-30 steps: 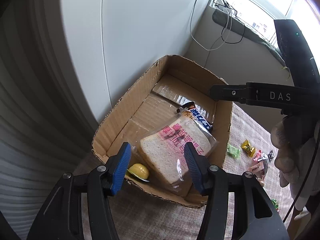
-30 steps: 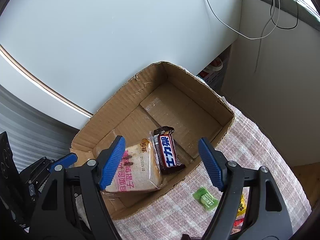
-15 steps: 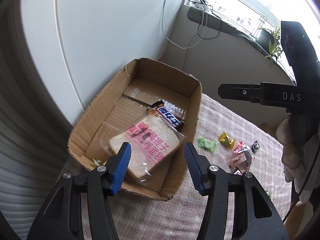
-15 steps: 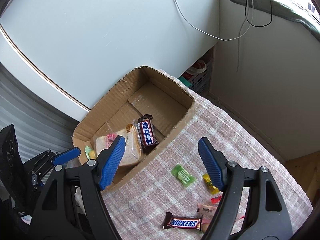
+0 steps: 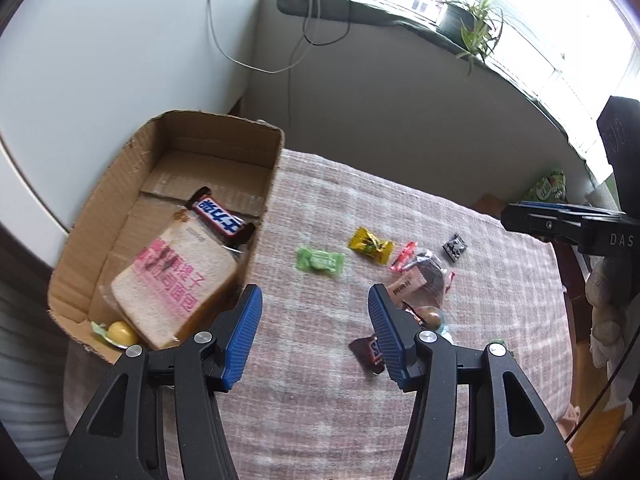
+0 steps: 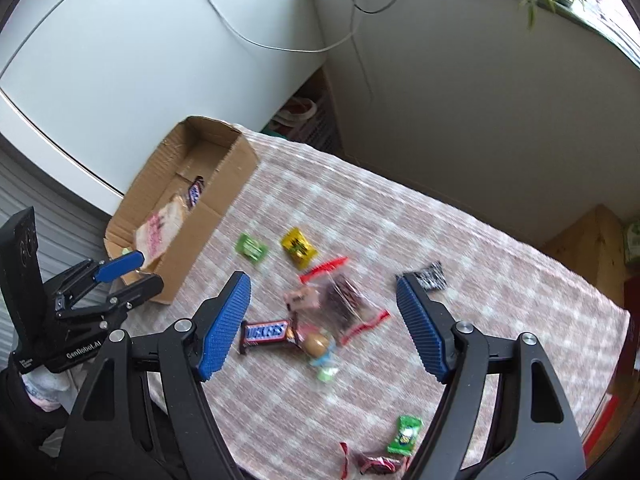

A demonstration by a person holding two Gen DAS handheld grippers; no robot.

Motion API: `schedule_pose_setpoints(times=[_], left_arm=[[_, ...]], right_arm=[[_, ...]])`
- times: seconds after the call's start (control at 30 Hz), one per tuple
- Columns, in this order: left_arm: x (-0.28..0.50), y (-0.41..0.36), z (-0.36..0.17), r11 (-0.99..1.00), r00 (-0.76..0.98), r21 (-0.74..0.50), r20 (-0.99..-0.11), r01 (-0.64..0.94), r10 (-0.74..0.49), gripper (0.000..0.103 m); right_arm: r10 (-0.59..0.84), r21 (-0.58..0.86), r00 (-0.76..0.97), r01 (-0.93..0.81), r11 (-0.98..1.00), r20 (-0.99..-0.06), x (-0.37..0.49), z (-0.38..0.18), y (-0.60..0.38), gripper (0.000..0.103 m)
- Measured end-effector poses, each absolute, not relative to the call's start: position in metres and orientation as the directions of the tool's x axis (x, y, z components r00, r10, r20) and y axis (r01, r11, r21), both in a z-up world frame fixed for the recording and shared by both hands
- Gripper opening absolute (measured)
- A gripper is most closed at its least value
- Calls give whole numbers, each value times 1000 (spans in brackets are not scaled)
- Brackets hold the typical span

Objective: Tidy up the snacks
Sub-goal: 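Move both grippers back over the snacks on the tablecloth, then grasp the Snickers bar with the left gripper while the right grasps the green-wrapped candy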

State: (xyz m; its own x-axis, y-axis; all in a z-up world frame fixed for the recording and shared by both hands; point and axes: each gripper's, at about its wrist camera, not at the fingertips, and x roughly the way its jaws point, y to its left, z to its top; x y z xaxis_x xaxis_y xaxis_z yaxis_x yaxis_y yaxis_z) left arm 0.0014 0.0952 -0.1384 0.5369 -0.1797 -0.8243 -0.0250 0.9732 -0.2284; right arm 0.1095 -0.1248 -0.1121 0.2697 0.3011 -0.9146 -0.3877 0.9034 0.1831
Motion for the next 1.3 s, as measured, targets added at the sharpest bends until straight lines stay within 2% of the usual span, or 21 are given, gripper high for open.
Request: schedule_pose_setpoints(times=[0.27,0.43,0.67,1.0,1.07,1.3], left_arm=[[8,54,-152,971,473,-222,-848,92,-239,54],[11,31,-164,965,430,-203,-866,167,-256,54],[18,11,-186,953,357,-150,-903,263,-240,54],[23,-8,-206,916,311,-19,-937,400,-156,54],[24,-7,-210,916,301,-15,-942,402,-148,54],[31,-9,-222,923,283,-25,-948,384,-144,54]], right_arm=[[175,124,204,-239,963,-963,55,-148,-206,78],[176,151,135,-179,972,-975,37,-174,-229,78],[188,169,71,-216,962,-980,44,-200,-216,78],[182,174,10,-248,953,-983,49,-222,-202,77],[177,172,-1,-249,953,-984,48,-226,-200,67],[149,152,-33,-265,952,-988,49,-236,-189,47]])
